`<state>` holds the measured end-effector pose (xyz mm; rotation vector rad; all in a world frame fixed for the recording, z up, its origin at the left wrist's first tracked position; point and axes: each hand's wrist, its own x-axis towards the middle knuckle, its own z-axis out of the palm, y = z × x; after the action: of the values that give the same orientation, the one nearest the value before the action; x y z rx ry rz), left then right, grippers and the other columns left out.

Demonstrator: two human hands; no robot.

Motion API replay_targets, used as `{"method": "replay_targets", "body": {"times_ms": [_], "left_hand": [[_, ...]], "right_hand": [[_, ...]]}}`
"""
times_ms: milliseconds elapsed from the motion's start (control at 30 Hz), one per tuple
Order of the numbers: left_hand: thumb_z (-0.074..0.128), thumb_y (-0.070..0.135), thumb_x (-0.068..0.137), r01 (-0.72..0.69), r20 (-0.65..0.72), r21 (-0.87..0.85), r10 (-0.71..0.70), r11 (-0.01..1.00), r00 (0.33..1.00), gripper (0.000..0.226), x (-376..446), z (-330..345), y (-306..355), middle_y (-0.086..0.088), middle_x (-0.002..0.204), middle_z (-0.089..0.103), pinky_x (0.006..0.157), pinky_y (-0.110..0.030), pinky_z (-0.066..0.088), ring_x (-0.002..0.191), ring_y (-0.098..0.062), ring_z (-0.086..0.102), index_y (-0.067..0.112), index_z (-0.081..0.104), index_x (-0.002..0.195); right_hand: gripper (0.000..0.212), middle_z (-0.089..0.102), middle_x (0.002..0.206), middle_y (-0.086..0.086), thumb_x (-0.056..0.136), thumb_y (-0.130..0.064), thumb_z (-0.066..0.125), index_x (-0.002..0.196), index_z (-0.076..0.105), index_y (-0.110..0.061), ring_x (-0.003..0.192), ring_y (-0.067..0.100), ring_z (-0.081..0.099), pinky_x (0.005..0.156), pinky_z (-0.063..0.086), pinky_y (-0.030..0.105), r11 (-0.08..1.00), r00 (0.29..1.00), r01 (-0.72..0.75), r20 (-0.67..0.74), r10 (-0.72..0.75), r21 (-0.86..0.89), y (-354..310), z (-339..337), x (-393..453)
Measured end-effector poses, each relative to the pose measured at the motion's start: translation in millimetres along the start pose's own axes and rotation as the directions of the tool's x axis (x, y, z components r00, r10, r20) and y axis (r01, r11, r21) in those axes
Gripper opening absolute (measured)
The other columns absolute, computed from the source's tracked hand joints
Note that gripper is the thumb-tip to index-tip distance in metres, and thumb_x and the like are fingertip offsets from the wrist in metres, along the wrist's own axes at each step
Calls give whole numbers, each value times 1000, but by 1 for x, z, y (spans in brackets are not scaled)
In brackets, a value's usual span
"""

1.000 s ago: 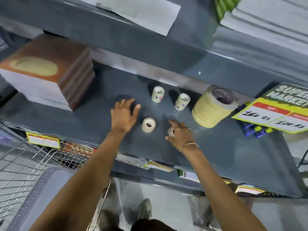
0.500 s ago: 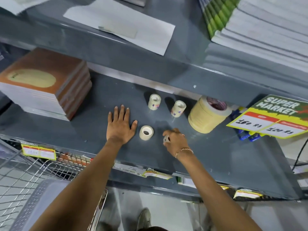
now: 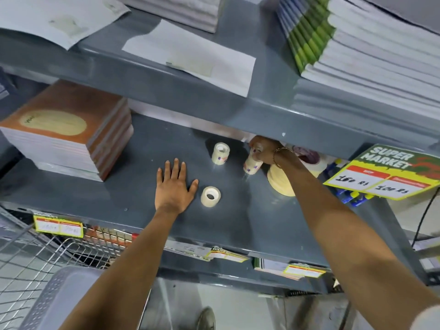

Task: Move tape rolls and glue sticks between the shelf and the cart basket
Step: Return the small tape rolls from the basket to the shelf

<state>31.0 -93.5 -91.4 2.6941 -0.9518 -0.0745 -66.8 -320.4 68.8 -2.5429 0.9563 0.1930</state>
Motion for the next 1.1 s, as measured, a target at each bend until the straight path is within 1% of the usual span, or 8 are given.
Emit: {"method": "replay_targets", "body": {"times_ms": [200,567,700,800,867,933,1000,1100], "left_hand": [[23,59,92,5,-20,-20,-6,1000,1000,73,2,0,0,-8,160,14,122,-49,7,148,-30,5,14,17,149],[28,61,89,14,-58,-54,-18,998,998,74,5,2,-2,-7,158,21,121,-48,11,147,-29,11,15,24,146],[27,62,89,20,-52,-52,-23,998,998,74,5,1,-1,-7,158,20,122,-48,10,148,-28,10,16,23,147],[25,62,89,23,-46,-40,-25,999,999,74,5,1,-2,-6,159,18,122,-48,9,148,-28,8,17,21,147],[22,63,89,24,-38,-29,-25,999,999,75,5,2,-1,-6,160,16,122,-47,7,148,-28,6,17,18,148],[21,62,89,23,-31,-21,-24,1000,999,75,4,3,-1,-6,160,14,122,-48,7,148,-28,5,17,16,148],[20,62,89,17,-22,-20,-17,1000,1000,75,4,3,-2,-6,160,12,122,-48,7,148,-28,4,17,15,149],[20,61,90,14,-21,-34,-14,999,1000,74,4,2,-2,-6,160,12,122,-48,6,148,-28,3,16,15,149]], "right_hand": [[46,49,142,11,89,-14,58,135,50,-11,128,30,48,111,37,33,972,994,10,110,16,-235,-2,8,7],[33,55,135,19,95,-7,49,126,56,1,124,32,51,106,37,31,995,998,-16,66,22,-101,0,11,9],[41,50,138,18,95,-11,52,134,48,-2,129,32,46,106,37,31,996,992,-62,106,69,-60,0,12,5],[46,51,138,17,94,-24,53,136,45,-7,130,32,47,109,38,34,998,997,32,-62,-35,-49,-14,22,-5],[38,56,132,18,92,-25,56,126,55,-8,122,33,53,103,40,33,977,966,201,-150,-210,-77,-36,46,-24],[41,56,128,17,88,-34,59,125,55,-16,118,34,55,100,44,35,950,954,299,7,-300,-85,-57,83,-48],[58,45,134,19,86,-37,61,139,40,-25,119,40,50,103,44,41,943,952,283,167,-256,-172,-65,119,-65],[62,42,134,17,90,-21,60,145,31,-22,115,41,52,101,46,41,926,965,259,123,-233,-275,-65,142,-70]]}}
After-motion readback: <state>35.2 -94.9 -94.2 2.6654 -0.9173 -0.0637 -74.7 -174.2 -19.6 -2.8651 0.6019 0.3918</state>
